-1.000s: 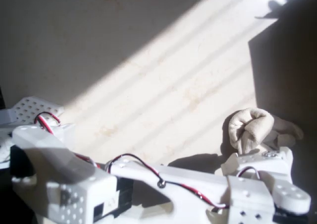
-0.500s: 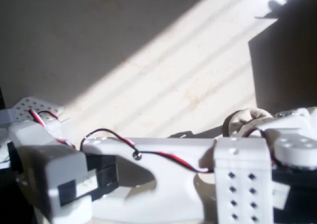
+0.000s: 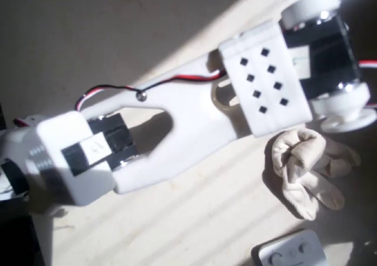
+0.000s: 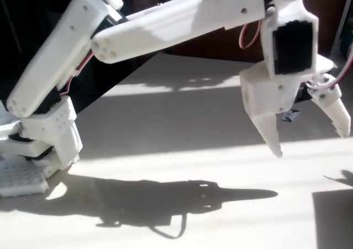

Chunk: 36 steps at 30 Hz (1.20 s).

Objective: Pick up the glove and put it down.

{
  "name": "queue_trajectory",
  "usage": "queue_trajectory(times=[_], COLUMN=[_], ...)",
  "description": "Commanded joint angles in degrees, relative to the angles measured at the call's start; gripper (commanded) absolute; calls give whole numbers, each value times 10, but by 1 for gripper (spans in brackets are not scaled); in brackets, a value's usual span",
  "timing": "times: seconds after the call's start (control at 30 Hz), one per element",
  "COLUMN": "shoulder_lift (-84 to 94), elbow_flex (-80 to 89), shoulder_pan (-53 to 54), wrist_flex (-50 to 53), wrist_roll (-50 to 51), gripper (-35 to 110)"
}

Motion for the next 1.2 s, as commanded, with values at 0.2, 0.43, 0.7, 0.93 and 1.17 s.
queue_trajectory(times=[0.2,0.43,0.7,0.93,1.17], shoulder_lift=[-10,-10,-15,-14,-15], elbow_flex=[-11,-11,-11,-11,-5], shoulder_pan=[-4,-4,-4,-3,4], wrist_flex=[-25,-39,-57,-51,-55], wrist_roll=[4,-3,4,4,4], gripper=[35,25,0,0,0])
